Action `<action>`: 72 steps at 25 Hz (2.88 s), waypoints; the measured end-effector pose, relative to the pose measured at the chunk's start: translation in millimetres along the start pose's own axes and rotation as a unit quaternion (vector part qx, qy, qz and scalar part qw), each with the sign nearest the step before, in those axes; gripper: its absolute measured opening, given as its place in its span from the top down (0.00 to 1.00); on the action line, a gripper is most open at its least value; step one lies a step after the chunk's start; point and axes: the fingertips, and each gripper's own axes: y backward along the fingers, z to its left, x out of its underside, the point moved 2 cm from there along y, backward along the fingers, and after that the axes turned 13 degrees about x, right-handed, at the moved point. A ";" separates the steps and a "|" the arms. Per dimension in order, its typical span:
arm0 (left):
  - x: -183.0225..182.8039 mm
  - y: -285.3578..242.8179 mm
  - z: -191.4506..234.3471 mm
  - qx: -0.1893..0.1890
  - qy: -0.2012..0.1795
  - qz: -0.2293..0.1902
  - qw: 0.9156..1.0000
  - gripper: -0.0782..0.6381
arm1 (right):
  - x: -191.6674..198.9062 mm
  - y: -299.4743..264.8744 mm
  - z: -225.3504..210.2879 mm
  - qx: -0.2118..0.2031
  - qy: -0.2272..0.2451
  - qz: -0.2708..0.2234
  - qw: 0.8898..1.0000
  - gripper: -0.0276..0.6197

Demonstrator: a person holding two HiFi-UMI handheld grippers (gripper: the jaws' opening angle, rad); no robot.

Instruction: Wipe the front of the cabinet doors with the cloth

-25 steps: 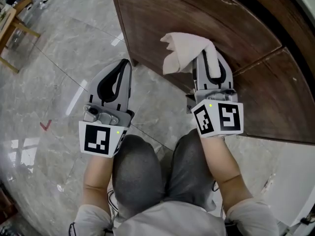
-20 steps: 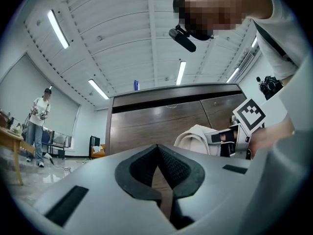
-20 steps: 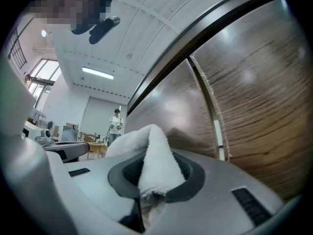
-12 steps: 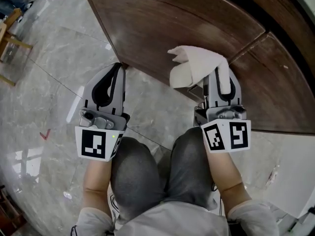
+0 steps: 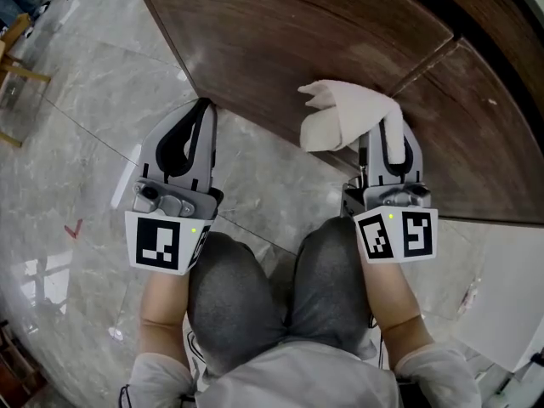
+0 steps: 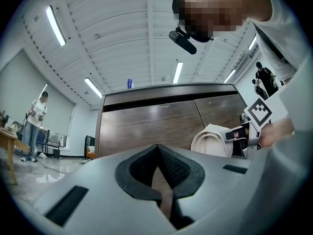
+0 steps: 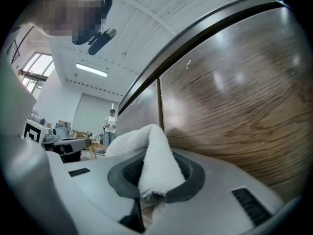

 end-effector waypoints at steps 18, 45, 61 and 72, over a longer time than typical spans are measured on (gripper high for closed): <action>10.6 47.1 25.6 -0.052 0.004 0.026 0.998 0.87 | 35.3 -14.2 113.8 -0.144 -0.028 0.040 0.988 0.85; 66.9 137.9 112.1 -0.106 0.020 0.074 0.991 0.87 | 168.8 -158.9 281.6 -0.137 0.066 0.096 0.984 0.85; 66.7 139.1 112.7 -0.108 0.028 0.057 0.992 0.87 | 174.8 -163.0 260.5 -0.102 0.078 0.116 0.985 0.85; 57.5 118.8 86.3 -0.085 0.027 0.051 0.995 0.87 | 160.0 -126.3 207.8 -0.100 0.114 0.122 0.981 0.85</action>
